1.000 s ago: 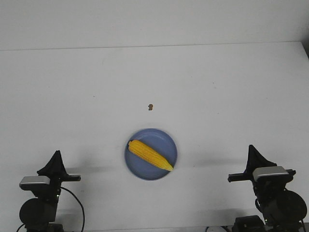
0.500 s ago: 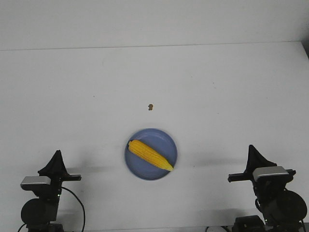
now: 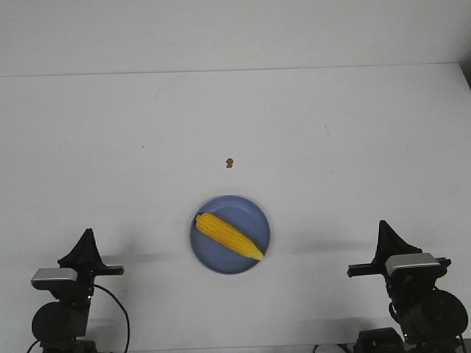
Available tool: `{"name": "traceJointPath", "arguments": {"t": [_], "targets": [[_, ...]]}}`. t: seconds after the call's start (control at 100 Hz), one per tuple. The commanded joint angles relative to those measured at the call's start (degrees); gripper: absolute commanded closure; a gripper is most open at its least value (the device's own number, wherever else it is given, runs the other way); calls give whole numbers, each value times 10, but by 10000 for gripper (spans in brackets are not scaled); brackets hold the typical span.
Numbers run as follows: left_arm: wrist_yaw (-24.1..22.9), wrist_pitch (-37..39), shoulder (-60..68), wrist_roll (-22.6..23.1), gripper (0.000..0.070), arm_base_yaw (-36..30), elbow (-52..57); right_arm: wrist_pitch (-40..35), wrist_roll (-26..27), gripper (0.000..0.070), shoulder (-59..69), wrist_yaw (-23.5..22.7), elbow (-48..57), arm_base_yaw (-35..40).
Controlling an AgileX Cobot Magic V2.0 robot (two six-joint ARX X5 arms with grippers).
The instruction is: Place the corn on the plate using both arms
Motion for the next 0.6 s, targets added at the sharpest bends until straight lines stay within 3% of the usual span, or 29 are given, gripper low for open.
{"name": "traceJointPath", "arguments": {"t": [0.0, 0.59], "targets": [[0, 6, -1, -1, 688, 1, -11, 6, 6, 694, 2, 2, 5, 0], [0, 6, -1, -1, 688, 1, -11, 21, -17, 694, -5, 7, -6, 0]]}}
